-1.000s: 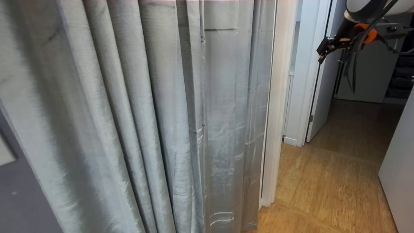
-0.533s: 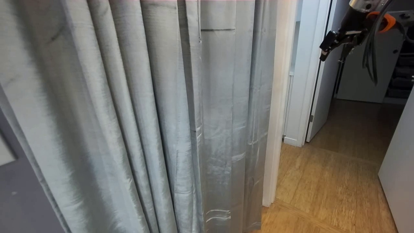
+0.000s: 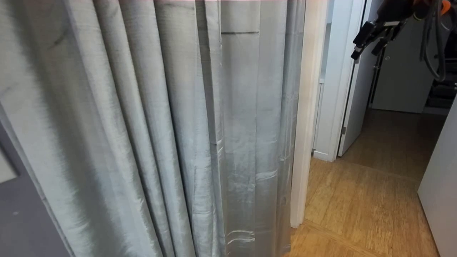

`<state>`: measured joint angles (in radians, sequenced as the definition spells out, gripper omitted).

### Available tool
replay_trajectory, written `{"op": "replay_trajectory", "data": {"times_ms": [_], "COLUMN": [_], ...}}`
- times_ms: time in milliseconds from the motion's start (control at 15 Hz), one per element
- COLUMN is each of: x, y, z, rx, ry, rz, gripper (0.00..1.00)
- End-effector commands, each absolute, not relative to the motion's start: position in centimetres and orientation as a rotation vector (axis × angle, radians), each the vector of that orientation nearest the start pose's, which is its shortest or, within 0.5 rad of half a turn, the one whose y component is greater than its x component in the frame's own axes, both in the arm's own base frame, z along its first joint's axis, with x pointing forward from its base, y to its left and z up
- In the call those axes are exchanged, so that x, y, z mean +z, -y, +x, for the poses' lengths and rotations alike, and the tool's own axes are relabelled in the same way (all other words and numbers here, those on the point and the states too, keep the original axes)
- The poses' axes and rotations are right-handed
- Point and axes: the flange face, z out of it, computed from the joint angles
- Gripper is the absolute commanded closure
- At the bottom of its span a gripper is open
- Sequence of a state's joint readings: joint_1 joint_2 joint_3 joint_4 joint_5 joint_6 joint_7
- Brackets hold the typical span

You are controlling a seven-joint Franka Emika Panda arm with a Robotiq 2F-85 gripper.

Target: Pull the curtain to the right

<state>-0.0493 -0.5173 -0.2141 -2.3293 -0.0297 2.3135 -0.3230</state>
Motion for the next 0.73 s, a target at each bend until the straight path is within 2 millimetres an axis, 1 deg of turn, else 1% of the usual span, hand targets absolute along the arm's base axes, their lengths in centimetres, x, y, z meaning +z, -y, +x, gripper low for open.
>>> {"op": "replay_trajectory", "data": {"times_ms": [0,267,333,467,667], "x": [58.28,57.76,58.02,57.73,57.74], "y": [12.87,13.23,13.29,13.46,13.43], "z": [40.68,40.53,41.24,41.17,41.18], "rx": [-0.824,-0.838,-0.796,-0.797,-0.799], "ry": [0.188,0.333,0.258,0.296,0.31], "rz": [-3.103,-3.078,-3.11,-3.108,-3.106], "gripper": [0.0,0.0,0.0,0.0,0.0]}}
